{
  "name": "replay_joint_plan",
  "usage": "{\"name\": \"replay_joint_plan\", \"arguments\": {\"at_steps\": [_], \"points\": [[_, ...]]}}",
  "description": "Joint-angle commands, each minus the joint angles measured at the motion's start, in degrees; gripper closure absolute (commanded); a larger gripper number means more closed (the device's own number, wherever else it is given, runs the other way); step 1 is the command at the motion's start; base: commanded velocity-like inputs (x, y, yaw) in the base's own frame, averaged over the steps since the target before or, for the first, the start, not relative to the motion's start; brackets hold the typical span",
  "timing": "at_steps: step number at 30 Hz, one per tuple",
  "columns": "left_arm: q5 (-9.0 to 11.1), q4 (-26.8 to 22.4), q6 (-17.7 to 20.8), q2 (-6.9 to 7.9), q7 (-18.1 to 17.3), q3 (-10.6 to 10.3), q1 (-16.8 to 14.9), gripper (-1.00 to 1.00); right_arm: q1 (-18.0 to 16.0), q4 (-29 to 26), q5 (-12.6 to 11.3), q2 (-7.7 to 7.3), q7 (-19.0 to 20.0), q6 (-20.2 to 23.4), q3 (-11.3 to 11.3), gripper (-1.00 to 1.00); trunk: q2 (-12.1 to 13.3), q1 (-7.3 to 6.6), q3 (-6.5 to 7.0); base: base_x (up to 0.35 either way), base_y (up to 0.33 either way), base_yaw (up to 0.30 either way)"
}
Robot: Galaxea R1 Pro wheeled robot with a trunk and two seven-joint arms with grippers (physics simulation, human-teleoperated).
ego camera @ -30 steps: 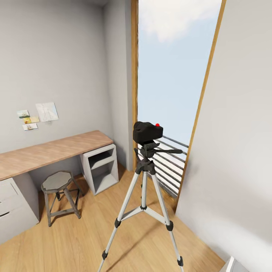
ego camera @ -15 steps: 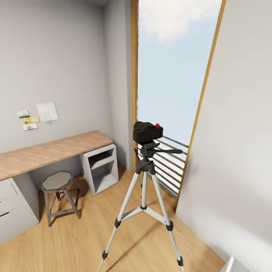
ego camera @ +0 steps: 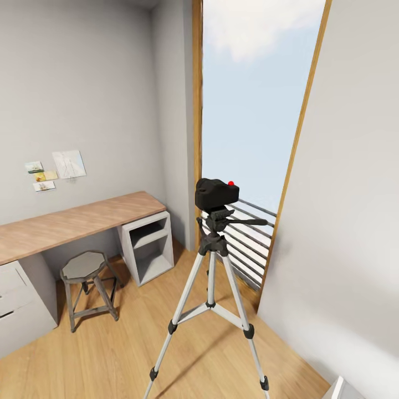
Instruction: Attach the digital camera to the camera tripod in the bedroom.
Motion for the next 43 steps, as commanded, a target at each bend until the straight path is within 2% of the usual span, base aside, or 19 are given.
{"name": "replay_joint_plan", "arguments": {"at_steps": [1,5,10,13,14,15,16,20,21,24,27,31,43], "points": [[0.54,0.50,0.56,-0.13,-0.18,0.11,-0.03,-1.00,-0.10,1.34,0.63,0.06,-1.44,-0.20,-0.43,-1.00,-0.11,0.03,-0.11,0.000,0.000,0.000],[0.48,2.01,0.51,-1.63,-0.18,0.05,-0.03,-1.00,-0.34,6.23,0.79,0.15,-9.79,-0.24,-0.12,-1.00,-0.11,0.03,-0.11,0.000,0.000,0.000],[0.44,2.44,0.50,-3.21,-0.18,0.02,-0.03,-1.00,-0.40,8.48,0.68,0.19,-13.36,-0.14,-0.16,-1.00,-0.11,0.03,-0.11,0.000,0.000,0.000],[0.46,2.62,0.49,-4.63,-0.18,0.01,-0.03,-1.00,-0.43,9.82,0.51,0.20,-14.59,0.13,-0.30,-1.00,-0.11,0.03,-0.11,0.000,0.000,0.000],[0.47,2.69,0.49,-5.80,-0.18,0.00,-0.03,-1.00,-0.44,10.59,0.47,0.20,-15.06,0.24,-0.32,-1.00,-0.11,0.03,-0.11,0.000,0.000,0.000],[0.48,2.72,0.49,-6.44,-0.18,0.00,-0.03,-1.00,-0.44,10.91,0.45,0.20,-15.24,0.28,-0.33,-1.00,-0.11,0.03,-0.11,0.000,0.000,0.000],[0.48,2.72,0.49,-6.44,-0.18,0.00,-0.03,-1.00,-0.44,10.91,0.45,0.20,-15.24,0.28,-0.33,-1.00,-0.11,0.03,-0.11,0.000,0.000,0.000],[0.49,2.78,0.49,-9.23,-0.18,0.00,-0.03,-1.00,-0.45,11.65,0.42,0.21,-15.66,0.36,-0.39,-1.00,-0.11,0.03,-0.11,0.000,0.000,0.000],[0.49,2.78,0.49,-9.23,-0.18,0.00,-0.03,-1.00,-0.45,11.65,0.42,0.21,-15.66,0.36,-0.39,-1.00,-0.11,0.03,-0.11,0.000,0.000,0.000],[0.49,2.81,0.49,-11.09,-0.18,0.00,-0.03,-1.00,-0.45,11.90,0.39,0.21,-15.80,0.39,-0.42,-1.00,-0.11,0.03,-0.11,0.000,0.000,0.000],[0.48,2.82,0.49,-12.27,-0.18,-0.01,-0.03,-1.00,-0.45,12.03,0.38,0.19,-15.87,0.41,-0.48,-1.00,-0.11,0.03,-0.11,0.000,0.000,0.000],[0.46,2.82,0.49,-12.75,-0.18,-0.01,-0.03,-1.00,-0.45,12.10,0.37,0.16,-15.90,0.42,-0.51,-1.00,-0.11,0.03,-0.11,0.000,0.000,0.000],[0.41,2.83,0.49,-12.80,-0.18,-0.08,-0.03,-1.00,-0.45,12.16,0.39,0.20,-15.94,0.42,-0.54,-1.00,-0.11,0.03,-0.11,0.000,0.000,0.000]]}}
